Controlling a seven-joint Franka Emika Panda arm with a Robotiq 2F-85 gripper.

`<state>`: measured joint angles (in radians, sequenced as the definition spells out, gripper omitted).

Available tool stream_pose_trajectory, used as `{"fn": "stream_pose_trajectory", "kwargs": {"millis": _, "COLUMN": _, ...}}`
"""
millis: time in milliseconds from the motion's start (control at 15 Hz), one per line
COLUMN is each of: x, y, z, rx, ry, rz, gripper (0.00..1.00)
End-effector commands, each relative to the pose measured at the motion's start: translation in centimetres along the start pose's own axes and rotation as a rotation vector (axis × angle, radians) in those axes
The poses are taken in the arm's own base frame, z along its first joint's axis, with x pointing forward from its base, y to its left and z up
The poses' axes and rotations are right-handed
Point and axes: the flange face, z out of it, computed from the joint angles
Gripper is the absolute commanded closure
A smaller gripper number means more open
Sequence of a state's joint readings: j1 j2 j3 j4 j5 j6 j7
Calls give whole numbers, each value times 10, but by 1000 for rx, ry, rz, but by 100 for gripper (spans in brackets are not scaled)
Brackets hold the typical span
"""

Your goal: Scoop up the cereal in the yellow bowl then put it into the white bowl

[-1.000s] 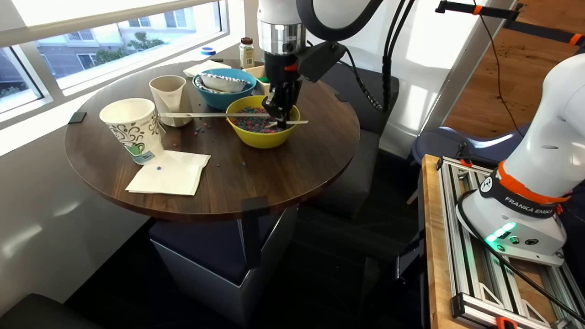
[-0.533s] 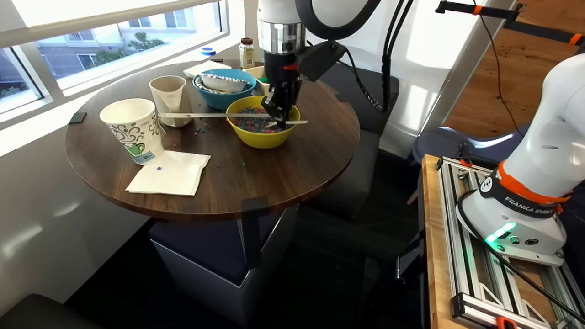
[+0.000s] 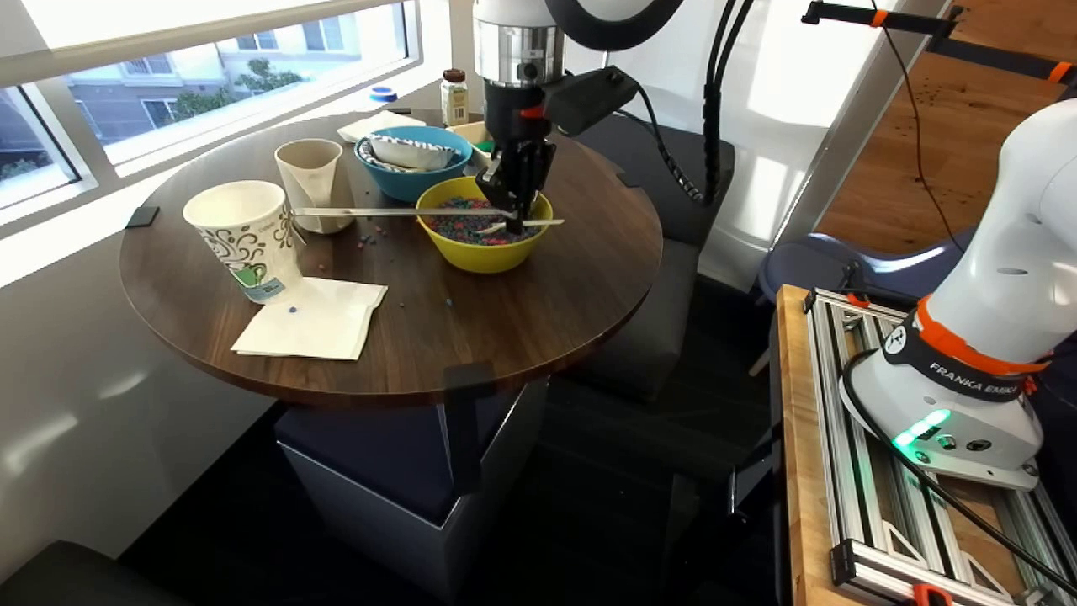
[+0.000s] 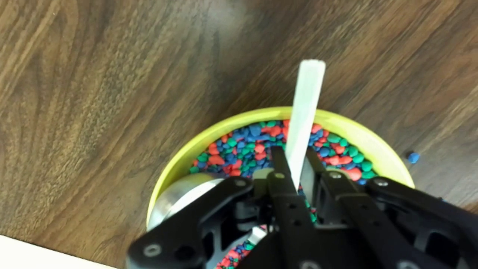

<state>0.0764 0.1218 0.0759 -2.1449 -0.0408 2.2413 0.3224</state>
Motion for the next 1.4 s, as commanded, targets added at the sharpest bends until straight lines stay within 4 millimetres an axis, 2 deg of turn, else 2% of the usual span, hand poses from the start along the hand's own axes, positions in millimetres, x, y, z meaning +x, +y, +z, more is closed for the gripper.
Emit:
{"fn": "stream_pose_trajectory", "kwargs": {"millis": 0, "x": -6, "y": -2, "z": -8, "rx": 32, "ry": -52, "rz": -10, "gripper": 96}}
{"fn": "stream_pose_trajectory", "kwargs": {"millis": 467, "x": -13, "y": -3, "z": -24, "rx": 87, "ry": -137, "rz": -31, "gripper": 96}}
{"fn": "stream_pose_trajectory", "kwargs": {"millis": 800, "x": -9, "y": 0, "z": -34, "rx": 170, "ry": -205, "rz": -38, "gripper": 96}}
{"fn": "stream_pose_trajectory", "kwargs": {"millis": 1067, "x": 1, "y": 7, "z": -32, "rx": 226, "ry": -267, "rz": -18, "gripper": 96}}
{"fn": "stream_pose_trajectory", "kwargs": {"millis": 1333, "x": 13, "y": 12, "z": -20, "rx": 297, "ry": -306, "rz": -30, "gripper": 96}}
